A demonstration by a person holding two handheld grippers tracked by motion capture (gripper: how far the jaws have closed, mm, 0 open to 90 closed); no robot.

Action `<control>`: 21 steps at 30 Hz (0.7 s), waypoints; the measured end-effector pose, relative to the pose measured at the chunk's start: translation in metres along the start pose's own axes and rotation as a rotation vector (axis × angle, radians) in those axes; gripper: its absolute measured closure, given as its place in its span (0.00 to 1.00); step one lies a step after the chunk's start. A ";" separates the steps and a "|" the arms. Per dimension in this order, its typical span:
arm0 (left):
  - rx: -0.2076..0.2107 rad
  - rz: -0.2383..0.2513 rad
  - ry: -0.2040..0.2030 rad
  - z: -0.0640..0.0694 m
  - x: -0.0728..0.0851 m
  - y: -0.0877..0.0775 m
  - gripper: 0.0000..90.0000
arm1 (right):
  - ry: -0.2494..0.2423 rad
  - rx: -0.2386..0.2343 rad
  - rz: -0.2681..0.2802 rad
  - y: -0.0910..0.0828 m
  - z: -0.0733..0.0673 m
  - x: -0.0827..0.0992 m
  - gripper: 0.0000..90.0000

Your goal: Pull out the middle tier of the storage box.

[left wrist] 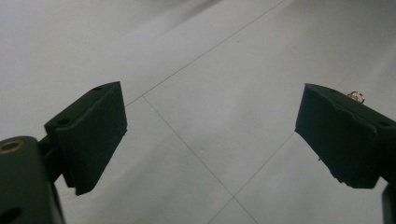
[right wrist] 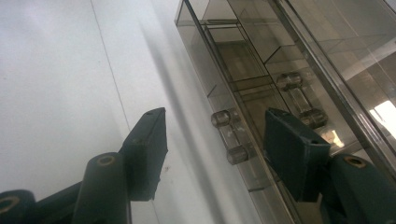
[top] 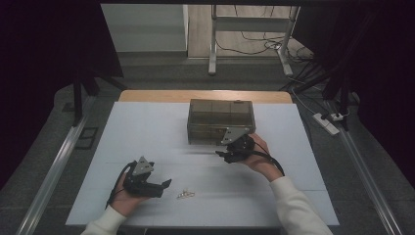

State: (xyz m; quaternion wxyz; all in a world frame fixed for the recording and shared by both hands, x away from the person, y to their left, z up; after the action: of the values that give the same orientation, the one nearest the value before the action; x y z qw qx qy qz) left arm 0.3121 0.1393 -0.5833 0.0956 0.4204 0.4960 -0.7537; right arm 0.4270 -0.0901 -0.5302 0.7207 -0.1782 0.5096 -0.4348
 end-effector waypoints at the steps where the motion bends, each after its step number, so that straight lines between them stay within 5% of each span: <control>1: -0.001 0.000 0.000 0.000 0.000 0.000 0.10 | -0.003 -0.002 -0.004 0.000 0.000 0.000 0.44; 21: 0.000 -0.004 0.003 0.001 0.000 0.001 0.10 | 0.013 0.005 -0.032 0.014 0.009 0.011 0.46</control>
State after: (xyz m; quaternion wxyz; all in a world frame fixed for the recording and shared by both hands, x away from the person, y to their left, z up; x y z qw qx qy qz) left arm 0.3121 0.1385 -0.5841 0.0933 0.4205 0.4972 -0.7531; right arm 0.4420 -0.0929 -0.5428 0.7108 -0.1816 0.5103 -0.4487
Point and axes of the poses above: each handheld gripper's, and its own axes: y roughly forward along the jaws, x roughly out of its underside, z roughly to its right, the point moved 9 cm from there along y, roughly forward along the jaws, and after that the axes turned 9 degrees about -y, right-handed, at the moved point
